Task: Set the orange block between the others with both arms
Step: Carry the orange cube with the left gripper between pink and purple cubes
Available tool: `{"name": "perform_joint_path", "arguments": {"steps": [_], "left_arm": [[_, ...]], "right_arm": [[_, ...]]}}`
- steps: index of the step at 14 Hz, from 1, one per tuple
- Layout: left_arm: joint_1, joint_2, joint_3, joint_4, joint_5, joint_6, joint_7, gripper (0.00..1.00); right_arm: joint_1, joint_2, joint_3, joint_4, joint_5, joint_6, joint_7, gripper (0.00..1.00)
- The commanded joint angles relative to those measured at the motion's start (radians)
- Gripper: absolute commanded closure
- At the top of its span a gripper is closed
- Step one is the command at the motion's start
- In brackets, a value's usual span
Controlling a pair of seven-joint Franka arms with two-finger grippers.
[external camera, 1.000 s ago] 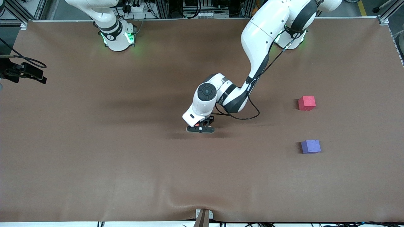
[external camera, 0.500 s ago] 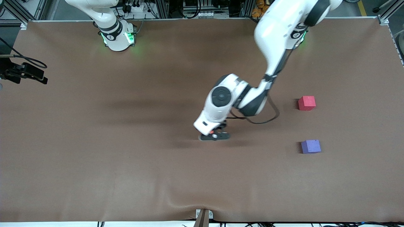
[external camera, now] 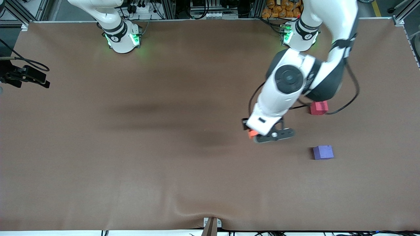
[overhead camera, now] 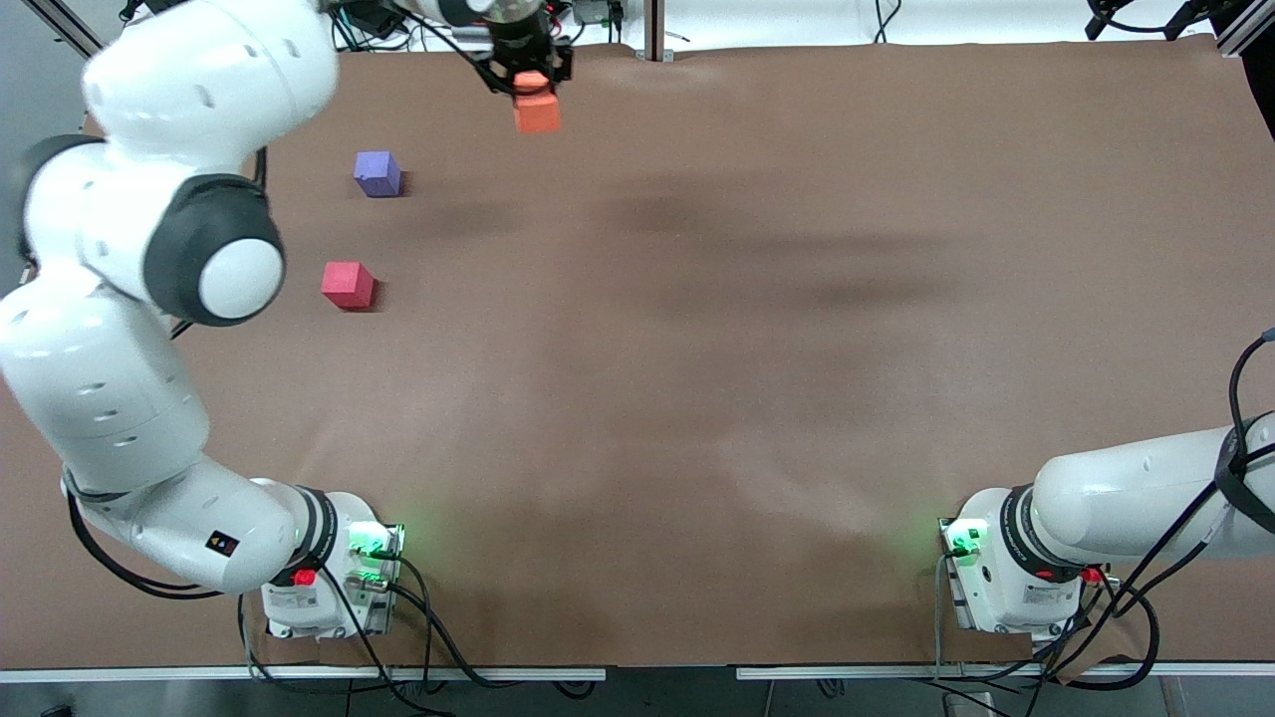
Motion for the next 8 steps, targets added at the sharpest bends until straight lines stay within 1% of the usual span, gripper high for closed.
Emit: {"name": "perform_joint_path", "arguments": {"steps": [1, 3, 5, 7, 8], "left_arm": [[0.12, -0.105, -0.008, -0.151, 0.014, 0.009, 0.134, 0.89], [0.214, -0.102, -0.011, -0.177, 0.014, 0.019, 0.245, 0.89], [0.286, -0.094, -0.011, -0.217, 0.014, 0.051, 0.348, 0.89], [0.369, -0.089, -0.014, -0.308, 0.011, 0.15, 0.461, 0.89], [0.39, -0.089, -0.014, -0.367, 0.01, 0.219, 0.487, 0.89]], "right_arm": [[-0.018, 0.006, 0.011, 0.018, 0.011, -0.005, -0.013, 0.0], [-0.019, 0.006, 0.01, 0.018, 0.009, -0.007, -0.05, 0.0], [-0.03, 0.006, 0.007, 0.018, 0.012, -0.01, -0.084, 0.0], [-0.029, 0.006, 0.008, 0.018, 0.012, -0.011, -0.084, 0.0], [-0.029, 0.006, 0.008, 0.018, 0.012, -0.011, -0.084, 0.0]]}}
